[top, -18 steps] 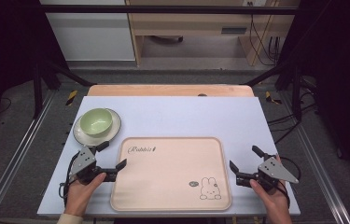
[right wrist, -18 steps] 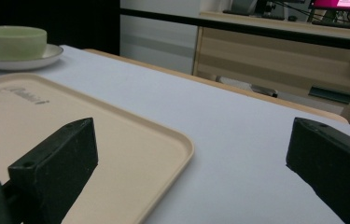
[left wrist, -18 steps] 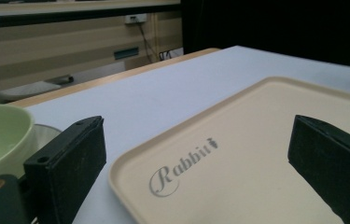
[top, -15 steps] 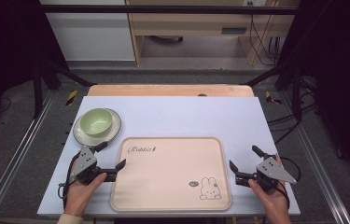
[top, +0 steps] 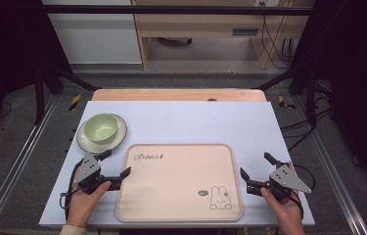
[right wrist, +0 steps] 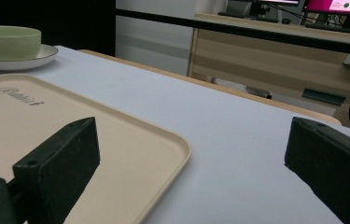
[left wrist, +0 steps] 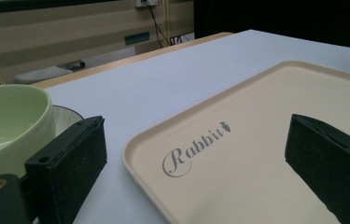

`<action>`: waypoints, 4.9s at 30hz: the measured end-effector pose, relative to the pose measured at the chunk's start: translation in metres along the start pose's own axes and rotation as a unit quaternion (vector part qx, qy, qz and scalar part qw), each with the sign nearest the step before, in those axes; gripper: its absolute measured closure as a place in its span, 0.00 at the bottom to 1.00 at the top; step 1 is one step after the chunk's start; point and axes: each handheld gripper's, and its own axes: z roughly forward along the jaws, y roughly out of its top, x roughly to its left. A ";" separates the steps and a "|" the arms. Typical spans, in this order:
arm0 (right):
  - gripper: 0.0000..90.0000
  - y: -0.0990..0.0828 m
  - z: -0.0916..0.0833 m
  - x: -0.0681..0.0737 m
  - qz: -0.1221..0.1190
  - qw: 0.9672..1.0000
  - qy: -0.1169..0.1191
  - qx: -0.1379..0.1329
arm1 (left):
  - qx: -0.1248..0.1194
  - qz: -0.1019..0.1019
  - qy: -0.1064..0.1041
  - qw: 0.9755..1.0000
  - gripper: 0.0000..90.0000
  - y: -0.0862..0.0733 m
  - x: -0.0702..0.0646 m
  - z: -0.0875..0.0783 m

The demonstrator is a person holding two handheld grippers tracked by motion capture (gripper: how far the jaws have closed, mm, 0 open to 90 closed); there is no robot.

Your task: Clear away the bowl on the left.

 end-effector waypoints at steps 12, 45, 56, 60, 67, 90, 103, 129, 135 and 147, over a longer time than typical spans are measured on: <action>0.04 0.003 -0.001 -0.002 0.008 1.000 -0.004 -0.005 | -0.002 -0.013 0.008 1.000 0.07 0.002 0.004 -0.007; 0.04 0.004 0.002 0.008 0.008 1.000 0.014 0.001 | 0.090 -0.028 0.122 0.988 0.08 0.043 0.062 0.000; 0.04 0.005 0.001 0.009 0.011 1.000 0.018 0.003 | 0.097 -0.010 0.153 0.983 0.12 0.073 0.084 0.000; 0.04 0.005 0.003 0.012 0.001 1.000 0.027 0.006 | 0.098 -0.016 0.186 0.977 0.15 0.080 0.106 0.005; 0.04 0.004 0.004 0.015 -0.005 0.999 0.030 0.012 | 0.115 -0.058 0.206 0.970 0.23 0.066 0.132 0.022; 0.04 0.000 0.007 0.013 -0.009 0.999 0.024 0.029 | 0.183 -0.140 0.235 0.945 0.57 0.028 0.161 0.043; 0.04 -0.001 0.008 0.014 -0.007 0.999 0.032 0.035 | 0.205 -0.206 0.213 0.933 0.80 0.017 0.173 0.048; 0.04 0.002 0.009 0.017 -0.013 0.999 0.038 0.027 | 0.199 -0.244 0.199 0.928 0.93 0.037 0.163 0.029; 0.04 0.002 0.009 0.017 -0.012 0.999 0.039 0.024 | 0.187 -0.205 0.195 0.941 0.93 0.045 0.161 0.022; 0.04 0.002 0.010 0.017 -0.015 0.999 0.029 0.022 | 0.170 -0.185 0.178 0.951 0.93 0.059 0.149 0.022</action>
